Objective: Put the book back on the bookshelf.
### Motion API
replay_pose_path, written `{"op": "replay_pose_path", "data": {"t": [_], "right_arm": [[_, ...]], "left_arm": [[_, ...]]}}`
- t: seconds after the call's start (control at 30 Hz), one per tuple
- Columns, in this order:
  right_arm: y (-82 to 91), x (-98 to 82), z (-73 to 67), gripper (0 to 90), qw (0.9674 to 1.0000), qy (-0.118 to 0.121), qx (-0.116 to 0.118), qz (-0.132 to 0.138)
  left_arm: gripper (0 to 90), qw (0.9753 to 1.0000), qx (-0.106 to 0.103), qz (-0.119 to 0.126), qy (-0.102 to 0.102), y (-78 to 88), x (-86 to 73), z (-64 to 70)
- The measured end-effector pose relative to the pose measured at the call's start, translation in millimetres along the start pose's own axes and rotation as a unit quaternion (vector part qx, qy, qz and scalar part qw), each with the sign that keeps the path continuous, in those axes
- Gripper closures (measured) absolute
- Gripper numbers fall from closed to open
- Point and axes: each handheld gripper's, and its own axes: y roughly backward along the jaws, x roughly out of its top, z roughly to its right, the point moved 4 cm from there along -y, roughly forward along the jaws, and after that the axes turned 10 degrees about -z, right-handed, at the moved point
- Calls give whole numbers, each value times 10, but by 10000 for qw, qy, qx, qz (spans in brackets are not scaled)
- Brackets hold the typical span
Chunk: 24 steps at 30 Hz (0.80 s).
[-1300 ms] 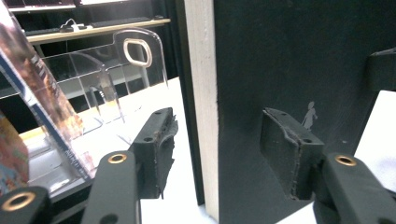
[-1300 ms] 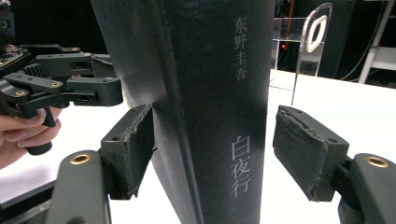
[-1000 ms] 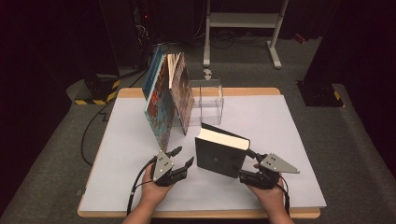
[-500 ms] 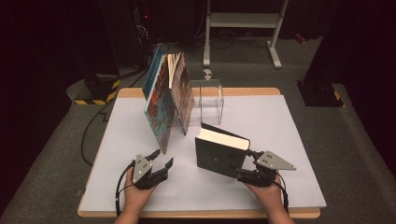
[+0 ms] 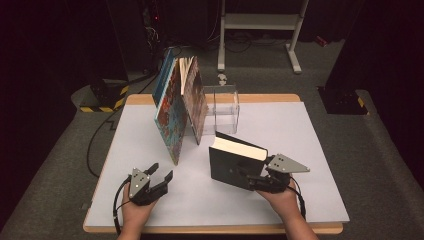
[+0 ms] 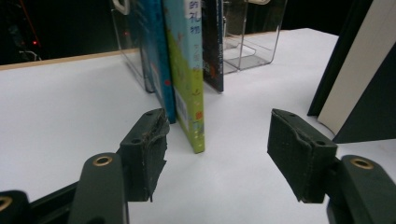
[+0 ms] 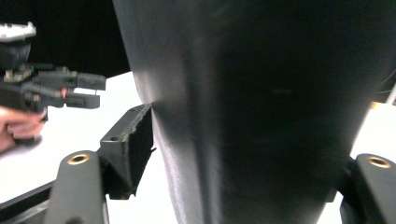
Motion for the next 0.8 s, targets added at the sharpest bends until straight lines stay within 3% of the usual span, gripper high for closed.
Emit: {"op": "replay_pose_path", "data": {"t": [0.13, 0.33, 0.53, 0.8], "right_arm": [[-3, -3, -8, 344, 9999, 106, 6, -19], [28, -22, -11, 522, 9996, 245, 131, 34], [35, -28, -65, 538, 9991, 411, 125, 32], [19, 2, -97, 543, 9995, 300, 24, 41]], "left_arm": [[378, 10000, 29, 3, 38, 21, -1, -35], [378, 10000, 12, -12, 52, 4, -17, -16], [379, 10000, 9, -19, 56, -19, -15, -14], [380, 10000, -16, -25, 80, -28, -6, -10]]}}
